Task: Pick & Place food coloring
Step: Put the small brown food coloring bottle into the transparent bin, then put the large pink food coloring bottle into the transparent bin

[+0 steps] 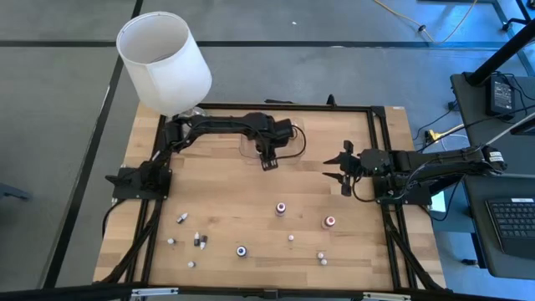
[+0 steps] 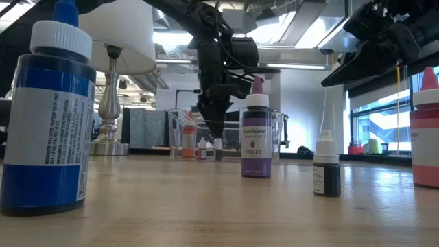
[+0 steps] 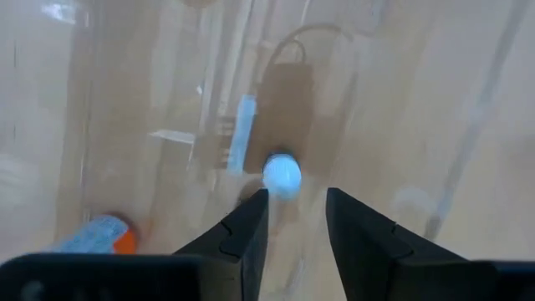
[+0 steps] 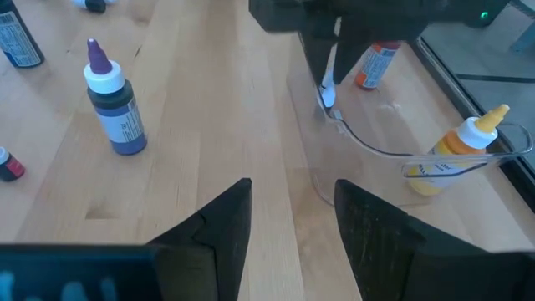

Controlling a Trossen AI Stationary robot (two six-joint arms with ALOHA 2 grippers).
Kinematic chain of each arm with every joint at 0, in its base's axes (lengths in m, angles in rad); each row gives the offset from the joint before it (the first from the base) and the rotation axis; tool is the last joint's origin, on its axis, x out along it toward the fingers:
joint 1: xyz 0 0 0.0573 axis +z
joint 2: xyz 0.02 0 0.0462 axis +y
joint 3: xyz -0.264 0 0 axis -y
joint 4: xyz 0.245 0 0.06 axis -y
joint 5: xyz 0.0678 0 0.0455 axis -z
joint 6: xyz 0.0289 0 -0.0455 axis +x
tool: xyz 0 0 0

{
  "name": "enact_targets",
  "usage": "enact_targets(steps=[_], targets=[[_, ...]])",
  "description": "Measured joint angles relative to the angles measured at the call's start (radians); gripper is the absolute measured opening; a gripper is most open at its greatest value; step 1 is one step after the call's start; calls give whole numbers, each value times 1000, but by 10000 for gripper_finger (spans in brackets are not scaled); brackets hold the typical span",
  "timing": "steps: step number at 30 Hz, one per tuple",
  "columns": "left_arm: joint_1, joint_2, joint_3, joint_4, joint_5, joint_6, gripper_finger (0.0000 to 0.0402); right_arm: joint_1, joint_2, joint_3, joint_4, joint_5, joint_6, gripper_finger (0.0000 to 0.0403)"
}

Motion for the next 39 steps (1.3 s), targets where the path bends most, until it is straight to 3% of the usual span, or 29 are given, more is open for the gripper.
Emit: enact_targets(steps=[9, 13, 19, 29, 33, 39], targets=[[-18, -167, -1, 65, -51, 12, 117, 0, 0, 0, -6, 0, 1, 174], [-82, -256, -50, 232, -45, 66, 117, 0, 1, 0, -14, -27, 4, 174], [-203, -439, -327, 543, -54, 89, 120, 0, 2, 0, -13, -95, 82, 174], [-346, -733, -930, 1281, -72, -5, 116, 5, 2, 0, -26, -109, 159, 174], [-360, -784, -1074, 1420, -69, -55, 116, 5, 2, 0, -17, -106, 183, 174], [-375, -793, -1178, 1527, -77, -72, 120, 5, 2, -1, 56, -164, 133, 196]])
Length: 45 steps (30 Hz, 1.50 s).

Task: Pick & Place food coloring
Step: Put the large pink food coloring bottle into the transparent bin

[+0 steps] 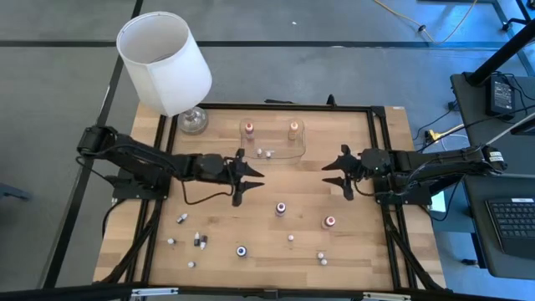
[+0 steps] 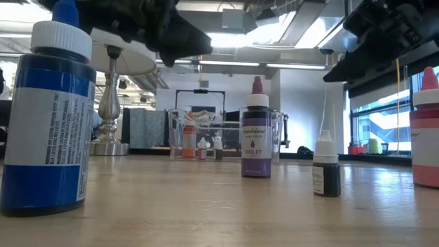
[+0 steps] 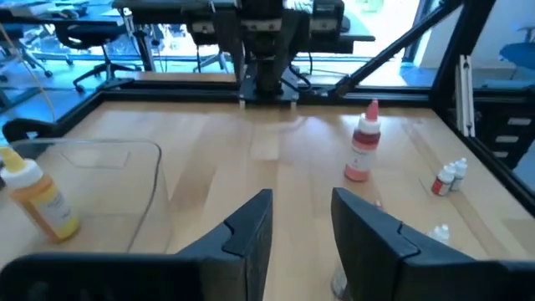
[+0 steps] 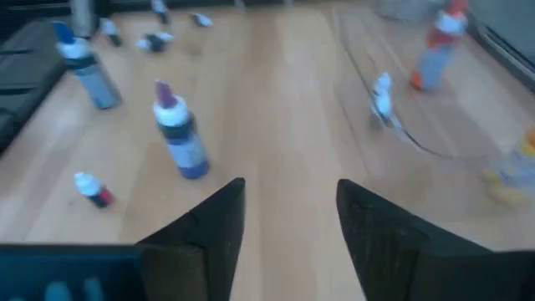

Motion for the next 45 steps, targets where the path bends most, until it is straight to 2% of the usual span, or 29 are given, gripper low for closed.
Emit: enact_targets(steps=[4, 9, 13, 18, 20, 23, 28, 32, 38, 45], targets=[[2, 8, -7, 36, -3, 9, 118, 0, 0, 0, 91, -83, -59, 249], [4, 8, -6, 45, -6, 35, 117, 0, -1, 0, 198, -151, -48, 301], [4, 8, -6, 44, -6, 37, 120, 37, 0, 13, 183, -275, -71, 311], [4, 8, -6, 42, -6, 63, 118, 152, 34, 57, 170, -289, -101, 300], [4, 8, -6, 40, -5, 63, 117, 202, 59, 89, 142, -253, -111, 295], [4, 8, -6, 40, -5, 63, 116, 269, 108, 155, 9, -145, -100, 286], [4, 8, -6, 33, -5, 63, 116, 370, 228, 255, -202, 29, 8, 278], [4, 8, -6, 19, -5, 62, 119, 428, 329, 311, -287, 41, 113, 277], [4, 8, -6, 9, -14, 62, 119, 487, 441, 338, -306, 41, 202, 277], [4, 8, -6, -6, -25, 63, 116, 502, 528, 338, -375, 69, 301, 277]])
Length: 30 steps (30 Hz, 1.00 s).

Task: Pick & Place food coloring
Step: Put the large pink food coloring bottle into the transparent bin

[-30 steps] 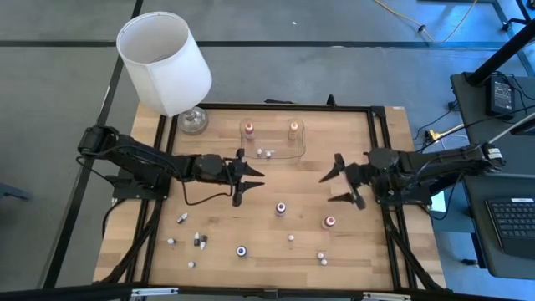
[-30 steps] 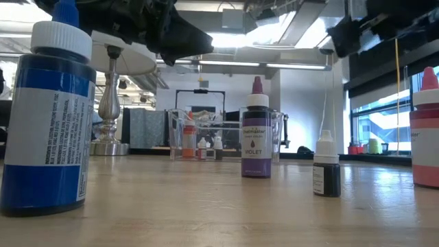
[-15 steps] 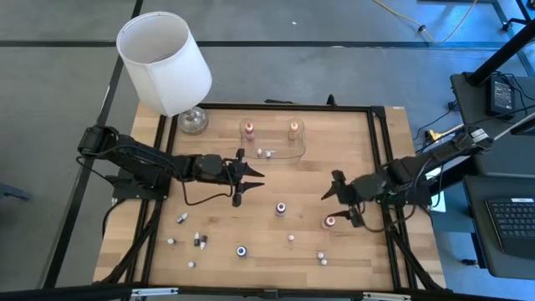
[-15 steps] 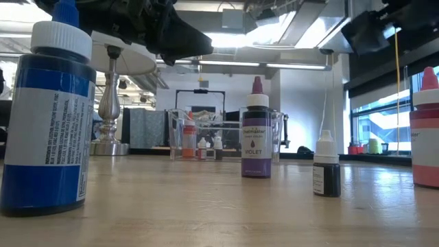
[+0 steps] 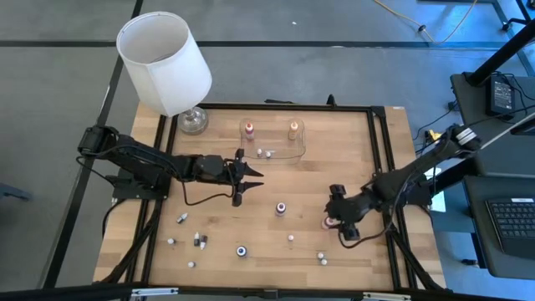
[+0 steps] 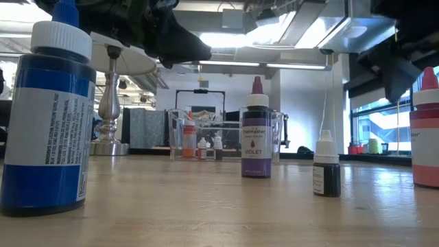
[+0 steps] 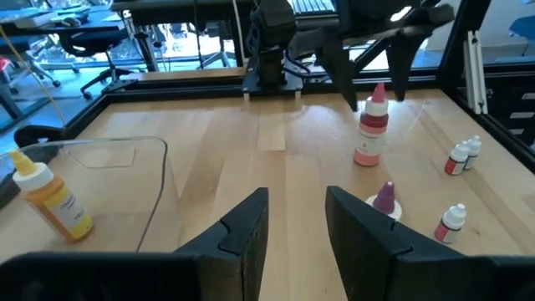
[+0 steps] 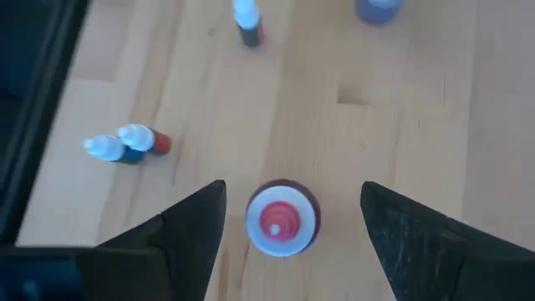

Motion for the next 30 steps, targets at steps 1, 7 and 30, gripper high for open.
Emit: enact_targets(steps=[1, 7, 30], targets=[[0, 0, 0, -1, 0, 0, 116, 0, 9, 0, 0, 0, 10, 277], [0, 0, 0, -1, 0, 0, 118, 9, 36, 0, -21, -1, 15, 265], [0, 0, 0, -6, -1, 2, 120, -3, 41, 172, -277, 163, -92, 121]])
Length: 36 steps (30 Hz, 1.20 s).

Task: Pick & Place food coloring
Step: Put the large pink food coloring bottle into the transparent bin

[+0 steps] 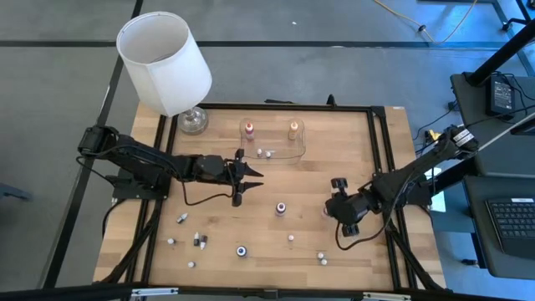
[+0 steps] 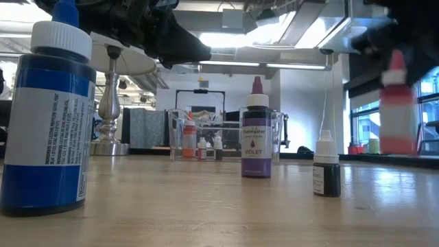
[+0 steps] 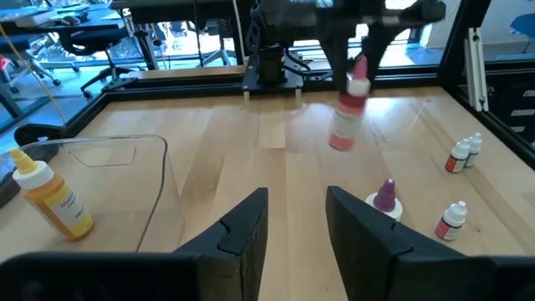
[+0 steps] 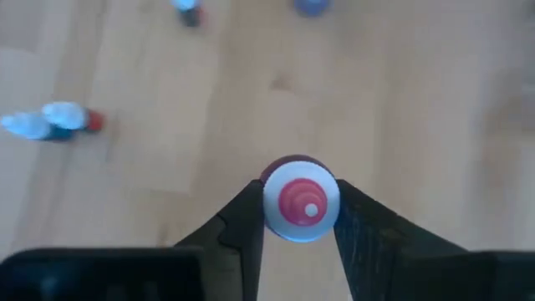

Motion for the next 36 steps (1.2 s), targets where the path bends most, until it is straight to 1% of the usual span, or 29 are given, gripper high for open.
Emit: enact_targets(steps=[2, 6, 11, 13, 14, 17, 19, 21, 24, 27, 28, 32, 36], targets=[[0, 0, 0, 0, 0, 0, 120, -24, -2, 75, -43, 37, -68, 121], [0, 0, 0, 0, 0, -1, 118, -115, -21, 213, -59, 43, -253, 121], [0, 0, 0, -6, 0, 0, 119, -306, -36, 347, -52, 40, -480, 121], [0, 0, 0, -14, 0, 9, 120, -402, -29, 373, -24, 7, -562, 121], [0, 0, 0, -20, 0, 15, 120, -449, -23, 380, 13, -25, -599, 121], [0, 0, 0, -24, 0, 16, 118, -600, 8, 383, 109, -163, -688, 121], [0, 0, 0, -24, 0, 16, 117, -690, 47, 385, 163, -247, -726, 121], [0, 0, 0, -25, 0, 16, 116, -764, 99, 385, 185, -281, -768, 121], [0, 0, 0, -27, 0, 16, 118, -850, 191, 385, 227, -309, -800, 121], [0, 0, 0, -28, 0, 16, 120, -921, 284, 394, 257, -415, -825, 121], [0, 0, 0, -28, -1, 16, 120, -939, 316, 405, 257, -430, -839, 121], [0, 0, 0, -28, -1, 16, 118, -998, 428, 466, 260, -419, -848, 121], [0, 0, 0, -29, 0, 16, 118, -1027, 518, 519, 252, -411, -857, 121]])
